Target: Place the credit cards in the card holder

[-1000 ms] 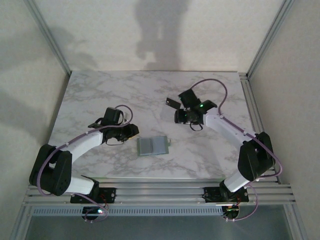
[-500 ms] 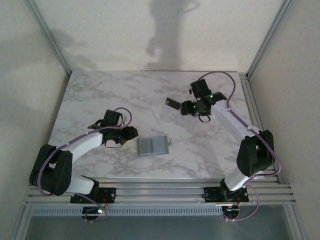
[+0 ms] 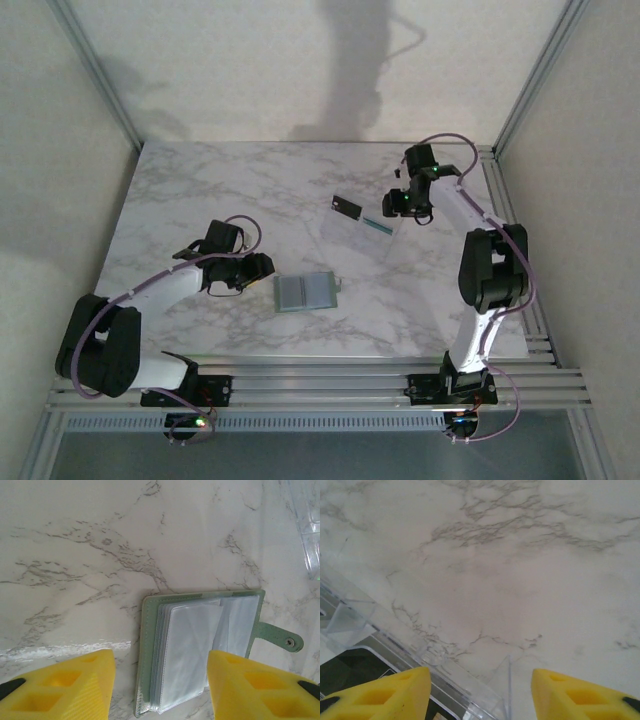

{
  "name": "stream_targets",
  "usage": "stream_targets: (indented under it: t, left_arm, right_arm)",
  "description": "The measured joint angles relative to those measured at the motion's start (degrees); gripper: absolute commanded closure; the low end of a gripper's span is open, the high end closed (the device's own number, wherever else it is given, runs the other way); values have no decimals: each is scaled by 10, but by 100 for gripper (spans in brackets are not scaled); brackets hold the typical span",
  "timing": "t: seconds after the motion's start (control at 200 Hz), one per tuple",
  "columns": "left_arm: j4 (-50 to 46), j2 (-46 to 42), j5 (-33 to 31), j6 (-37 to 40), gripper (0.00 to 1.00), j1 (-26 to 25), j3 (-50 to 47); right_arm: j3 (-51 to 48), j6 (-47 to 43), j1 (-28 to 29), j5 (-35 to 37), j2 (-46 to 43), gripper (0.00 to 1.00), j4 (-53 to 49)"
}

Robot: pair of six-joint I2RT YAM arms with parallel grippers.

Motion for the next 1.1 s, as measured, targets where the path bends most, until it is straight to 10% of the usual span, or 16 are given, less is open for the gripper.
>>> stream_targets:
  t: [0.721, 0.926, 1.101]
  left_arm:
    - [-9, 10, -2, 11, 48, 0, 5]
    - [-9, 16, -2, 11, 48, 0, 6]
    - [-9, 19, -2, 11, 48, 0, 6]
  right_arm:
    - [-61, 8, 0, -66, -50, 89, -2]
    - [-124, 57, 0, -64, -106, 84, -2]
    - [-117, 80, -1, -55, -120, 52, -29]
